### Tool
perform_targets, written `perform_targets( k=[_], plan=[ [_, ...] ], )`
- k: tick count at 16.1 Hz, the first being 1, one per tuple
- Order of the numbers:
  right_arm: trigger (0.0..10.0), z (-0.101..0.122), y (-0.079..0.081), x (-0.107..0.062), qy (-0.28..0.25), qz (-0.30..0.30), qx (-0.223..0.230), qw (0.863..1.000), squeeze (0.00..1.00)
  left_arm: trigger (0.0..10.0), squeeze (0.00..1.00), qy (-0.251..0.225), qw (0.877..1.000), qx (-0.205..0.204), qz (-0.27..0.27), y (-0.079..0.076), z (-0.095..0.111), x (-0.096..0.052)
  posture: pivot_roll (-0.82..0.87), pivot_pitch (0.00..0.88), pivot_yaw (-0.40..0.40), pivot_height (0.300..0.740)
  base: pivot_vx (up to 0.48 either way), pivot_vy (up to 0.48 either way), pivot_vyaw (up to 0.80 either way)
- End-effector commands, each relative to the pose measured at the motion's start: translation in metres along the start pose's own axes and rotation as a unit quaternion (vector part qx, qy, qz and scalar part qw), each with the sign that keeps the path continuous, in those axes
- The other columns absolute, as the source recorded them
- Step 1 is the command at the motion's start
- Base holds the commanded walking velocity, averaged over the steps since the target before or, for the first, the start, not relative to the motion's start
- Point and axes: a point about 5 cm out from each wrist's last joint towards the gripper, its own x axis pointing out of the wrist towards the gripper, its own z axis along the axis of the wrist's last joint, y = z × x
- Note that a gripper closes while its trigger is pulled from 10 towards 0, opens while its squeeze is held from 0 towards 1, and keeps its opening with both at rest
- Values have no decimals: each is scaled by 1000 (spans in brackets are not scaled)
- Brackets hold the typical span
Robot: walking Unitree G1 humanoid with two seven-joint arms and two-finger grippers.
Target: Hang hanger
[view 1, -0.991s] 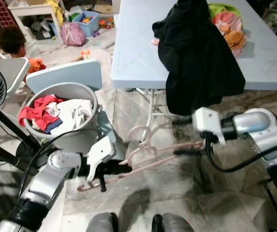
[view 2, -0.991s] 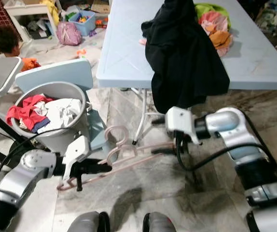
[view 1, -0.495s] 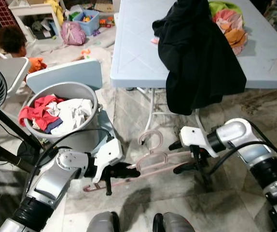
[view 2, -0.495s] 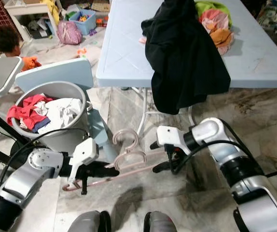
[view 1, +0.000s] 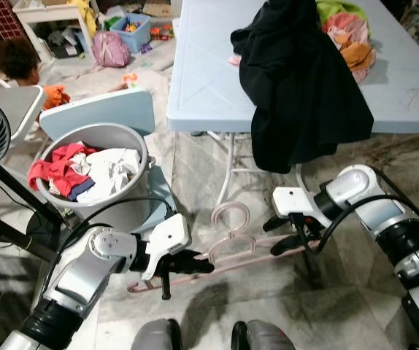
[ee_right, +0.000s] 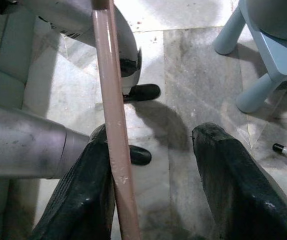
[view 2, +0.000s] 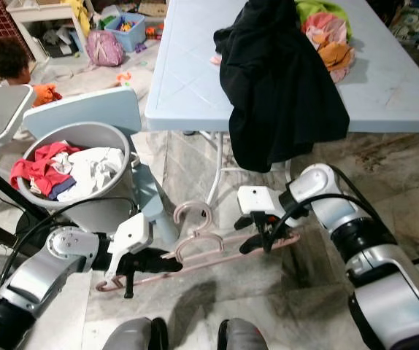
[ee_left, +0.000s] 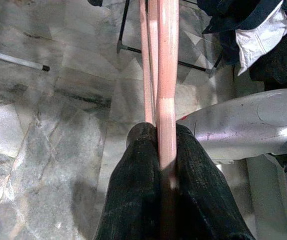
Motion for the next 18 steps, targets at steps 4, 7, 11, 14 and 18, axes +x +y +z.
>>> perform_targets(
  k=[4, 7, 11, 14, 18],
  plan=[
    [0, 3, -1, -12, 15, 26, -11, 999, 0, 10000, 0, 11, 1000, 7, 1, -1, -3, 0, -86, 121, 23, 740, 0, 0, 0],
    [0, 0, 2, -9, 13, 38, -6, 999, 0, 10000, 0, 11, 1000, 10, 3, 0, -3, 1, -88, 121, 25, 740, 0, 0, 0],
    [0, -3, 3, -6, 1, 26, 2, 1000, 0, 10000, 0, 4, 999, 24, 27, 4, -3, 3, -92, 100, 18, 740, 0, 0, 0],
    [0, -9, 3, -3, -3, 8, 4, 1000, 0, 10000, 0, 1, 999, 29, 45, 8, -4, 4, -87, 90, 16, 740, 0, 0, 0],
    [0, -11, 0, -4, -29, -50, 18, 998, 0, 10000, 0, -2, 996, 48, 71, 14, -6, 4, -85, 86, 17, 740, 0, 0, 0]
  ],
)
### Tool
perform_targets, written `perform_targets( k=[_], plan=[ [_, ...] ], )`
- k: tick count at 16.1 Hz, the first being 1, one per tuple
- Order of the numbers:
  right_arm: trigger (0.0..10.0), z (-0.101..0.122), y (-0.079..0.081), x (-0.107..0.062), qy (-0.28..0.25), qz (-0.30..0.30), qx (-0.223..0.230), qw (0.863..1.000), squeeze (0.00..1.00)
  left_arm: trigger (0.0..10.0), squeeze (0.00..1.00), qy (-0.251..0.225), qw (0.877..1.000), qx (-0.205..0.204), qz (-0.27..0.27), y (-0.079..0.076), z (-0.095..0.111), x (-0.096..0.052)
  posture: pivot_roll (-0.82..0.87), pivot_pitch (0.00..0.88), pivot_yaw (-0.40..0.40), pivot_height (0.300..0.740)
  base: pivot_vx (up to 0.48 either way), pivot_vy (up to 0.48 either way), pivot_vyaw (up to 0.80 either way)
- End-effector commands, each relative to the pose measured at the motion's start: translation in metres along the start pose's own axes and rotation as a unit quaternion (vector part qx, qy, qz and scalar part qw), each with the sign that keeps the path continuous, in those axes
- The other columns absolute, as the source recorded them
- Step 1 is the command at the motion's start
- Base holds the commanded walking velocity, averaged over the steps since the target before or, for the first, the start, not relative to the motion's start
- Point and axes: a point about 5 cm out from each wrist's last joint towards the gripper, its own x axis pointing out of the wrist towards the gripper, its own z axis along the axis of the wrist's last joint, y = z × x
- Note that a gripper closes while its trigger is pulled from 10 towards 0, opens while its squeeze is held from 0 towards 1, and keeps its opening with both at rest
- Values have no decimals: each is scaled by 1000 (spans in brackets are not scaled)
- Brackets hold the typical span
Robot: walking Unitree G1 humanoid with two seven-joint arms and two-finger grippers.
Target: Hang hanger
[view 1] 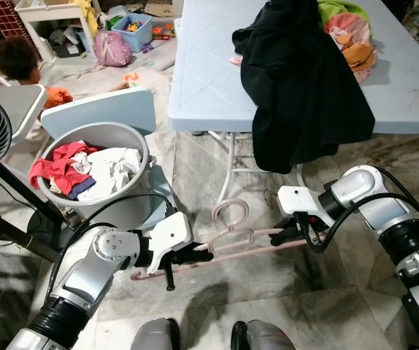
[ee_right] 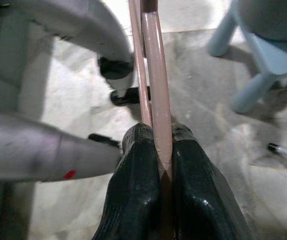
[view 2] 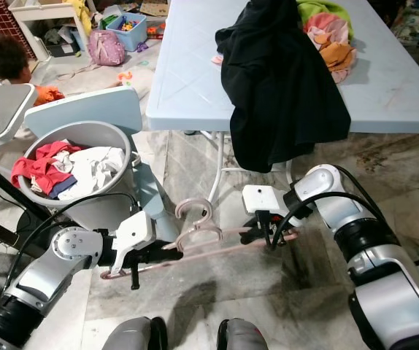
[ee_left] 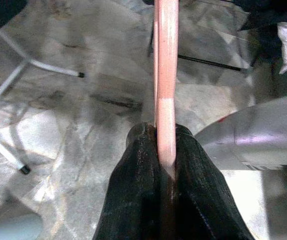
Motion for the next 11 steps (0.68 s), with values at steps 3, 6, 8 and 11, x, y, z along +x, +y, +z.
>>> perform_targets(
  k=[3, 6, 8, 11],
  plan=[
    [0, -6, -9, 0, -16, -130, 10, 991, 0, 10000, 1000, -16, 998, 8, 52, 11, 5, -4, -82, 97, 14, 740, 0, 0, 0],
    [0, -18, -6, 0, -28, -197, 30, 979, 0, 10000, 1000, -54, 992, 19, 112, 22, 18, -12, -81, 104, 7, 740, 0, 0, 0],
    [0, -42, 3, -1, -13, -266, 67, 962, 0, 10000, 1000, -65, 986, 26, 153, 25, 23, -20, -74, 110, 3, 740, 0, 0, 0],
    [0, -54, 14, 2, -4, -312, 83, 946, 0, 10000, 1000, -72, 984, 28, 158, 17, 21, -23, -69, 117, 0, 740, 0, 0, 0]
  ],
)
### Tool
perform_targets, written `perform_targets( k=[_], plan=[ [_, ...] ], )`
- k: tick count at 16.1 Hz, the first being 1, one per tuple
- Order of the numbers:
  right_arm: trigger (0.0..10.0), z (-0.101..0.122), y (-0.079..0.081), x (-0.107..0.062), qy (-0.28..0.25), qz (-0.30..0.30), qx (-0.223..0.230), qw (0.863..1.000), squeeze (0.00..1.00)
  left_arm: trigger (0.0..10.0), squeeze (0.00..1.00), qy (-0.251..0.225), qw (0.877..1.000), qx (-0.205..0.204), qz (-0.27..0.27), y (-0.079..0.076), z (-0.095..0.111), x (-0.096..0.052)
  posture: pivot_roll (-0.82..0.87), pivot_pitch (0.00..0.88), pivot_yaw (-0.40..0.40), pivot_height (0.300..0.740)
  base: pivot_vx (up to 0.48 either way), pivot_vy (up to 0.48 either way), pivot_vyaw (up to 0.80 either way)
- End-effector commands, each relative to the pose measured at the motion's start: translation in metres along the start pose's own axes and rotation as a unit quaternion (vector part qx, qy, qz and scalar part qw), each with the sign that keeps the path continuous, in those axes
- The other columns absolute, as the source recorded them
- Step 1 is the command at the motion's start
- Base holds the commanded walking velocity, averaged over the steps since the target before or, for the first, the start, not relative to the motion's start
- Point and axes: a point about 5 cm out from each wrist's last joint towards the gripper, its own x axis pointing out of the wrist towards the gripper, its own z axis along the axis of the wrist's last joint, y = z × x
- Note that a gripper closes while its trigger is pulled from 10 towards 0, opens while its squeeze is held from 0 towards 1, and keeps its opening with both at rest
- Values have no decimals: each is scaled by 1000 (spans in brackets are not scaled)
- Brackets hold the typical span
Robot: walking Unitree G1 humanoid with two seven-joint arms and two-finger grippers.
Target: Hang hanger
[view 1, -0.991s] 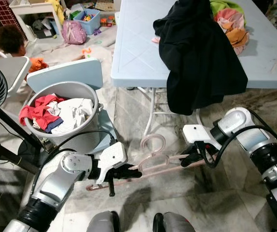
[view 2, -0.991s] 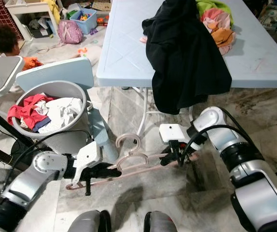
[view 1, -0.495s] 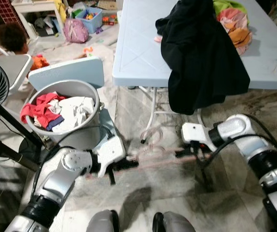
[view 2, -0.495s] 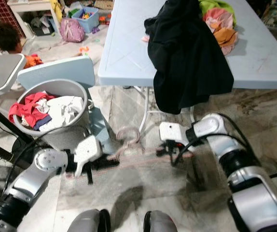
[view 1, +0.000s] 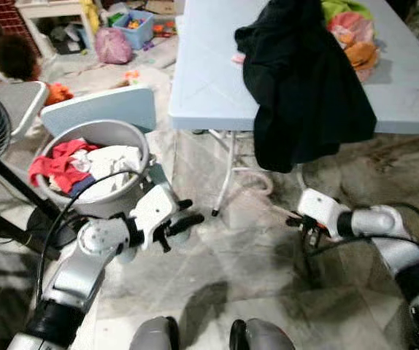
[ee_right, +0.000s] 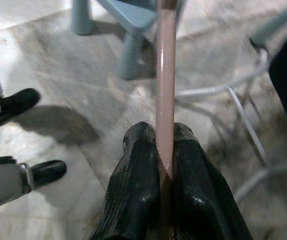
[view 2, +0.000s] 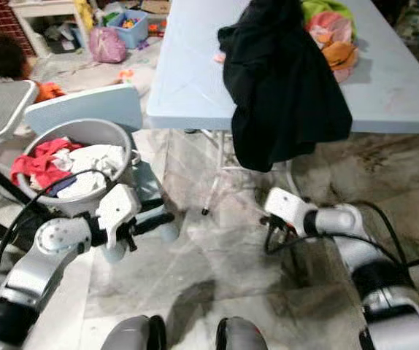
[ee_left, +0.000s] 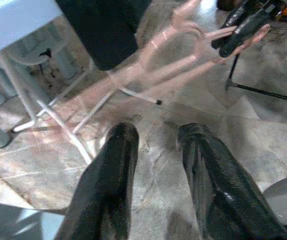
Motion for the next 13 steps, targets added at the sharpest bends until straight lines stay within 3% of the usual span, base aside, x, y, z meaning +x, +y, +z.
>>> perform_targets(
  k=[1, 4, 6, 7, 8, 9, 11, 13],
  plan=[
    [0, 8, -2, 1, -18, -20, 1, 1000, 0, 10000, 1000, -3, 1000, 1, -22, -6, 1, -2, -69, 119, 1, 740, 0, 0, 0],
    [0, 6, 6, 0, -24, -54, 0, 998, 0, 10000, 1000, 33, 996, -6, -84, -27, -12, -5, -79, 121, 2, 740, 0, 0, 0],
    [0, 4, 4, -5, -16, -92, 10, 996, 0, 10000, 1000, 28, 998, -20, -50, -23, -13, -4, -80, 122, 0, 740, 0, 0, 0],
    [0, 0, 5, -11, -29, -159, 70, 984, 0, 10000, 1000, 21, 998, -42, 49, -10, -18, -6, -82, 119, -8, 740, 0, 0, 0],
    [0, 1, 11, -14, -48, -193, 91, 976, 0, 10000, 1000, 8, 993, -61, 101, -5, -19, -8, -80, 117, -18, 740, 0, 0, 0],
    [0, 6, 27, -17, -88, -220, 145, 961, 0, 10000, 1000, -20, 980, -115, 162, 0, -19, -12, -77, 115, -24, 740, 0, 0, 0],
    [0, 11, 63, -20, -144, -277, 234, 921, 0, 10000, 1000, -34, 961, -162, 220, -3, -23, -19, -77, 114, -24, 740, 0, 0, 0],
    [0, 13, 71, -23, -160, -317, 272, 894, 0, 10000, 1000, -34, 956, -181, 229, -4, -24, -20, -77, 116, -21, 740, 0, 0, 0]
  ],
)
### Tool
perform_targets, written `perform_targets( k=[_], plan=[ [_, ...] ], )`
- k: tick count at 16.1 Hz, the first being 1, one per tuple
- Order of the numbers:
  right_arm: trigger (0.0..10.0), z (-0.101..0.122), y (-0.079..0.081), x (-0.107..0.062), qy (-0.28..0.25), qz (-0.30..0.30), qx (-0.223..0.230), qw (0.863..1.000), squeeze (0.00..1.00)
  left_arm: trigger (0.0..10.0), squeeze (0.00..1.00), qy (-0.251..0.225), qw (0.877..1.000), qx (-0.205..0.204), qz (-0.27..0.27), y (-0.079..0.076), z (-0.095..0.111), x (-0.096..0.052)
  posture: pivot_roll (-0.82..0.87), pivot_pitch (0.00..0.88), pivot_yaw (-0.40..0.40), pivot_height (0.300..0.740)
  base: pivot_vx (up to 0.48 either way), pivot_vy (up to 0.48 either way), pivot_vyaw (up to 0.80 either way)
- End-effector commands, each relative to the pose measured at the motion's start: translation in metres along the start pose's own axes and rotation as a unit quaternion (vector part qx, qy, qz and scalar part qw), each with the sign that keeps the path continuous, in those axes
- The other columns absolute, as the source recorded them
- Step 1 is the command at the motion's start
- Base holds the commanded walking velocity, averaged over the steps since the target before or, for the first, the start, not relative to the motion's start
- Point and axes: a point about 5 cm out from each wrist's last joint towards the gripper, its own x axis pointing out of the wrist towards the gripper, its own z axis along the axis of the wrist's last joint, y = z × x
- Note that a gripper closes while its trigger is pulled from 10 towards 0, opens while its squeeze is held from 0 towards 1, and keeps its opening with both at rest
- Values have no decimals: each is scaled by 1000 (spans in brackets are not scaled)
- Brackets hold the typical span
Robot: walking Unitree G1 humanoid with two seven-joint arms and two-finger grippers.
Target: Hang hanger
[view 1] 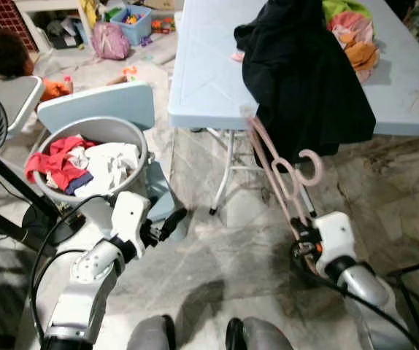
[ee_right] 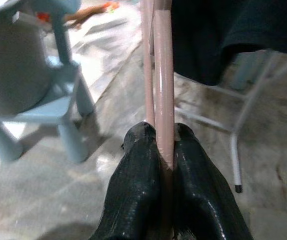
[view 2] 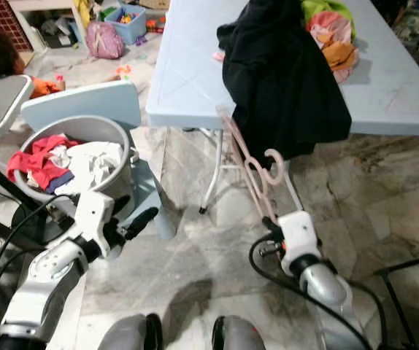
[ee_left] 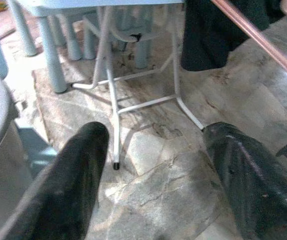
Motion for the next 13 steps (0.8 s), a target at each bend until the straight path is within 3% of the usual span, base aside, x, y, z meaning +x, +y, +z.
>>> perform_targets(
  k=[1, 4, 13],
  plan=[
    [10000, 18, -5, -3, -42, -53, 14, 998, 0, 10000, 0, -6, 1000, -9, 11, 2, 4, 0, -82, 128, -16, 740, 0, 0, 0],
    [10000, 21, -4, -6, -36, -86, 34, 995, 0, 10000, 0, -14, 1000, -20, 8, 2, 12, 4, -87, 130, -2, 740, 0, 182, -173],
    [10000, 21, -5, -7, -26, -110, 50, 992, 0, 10000, 0, -10, 1000, -16, -5, 1, 16, 6, -83, 128, 3, 740, 0, 384, -669]
  ],
)
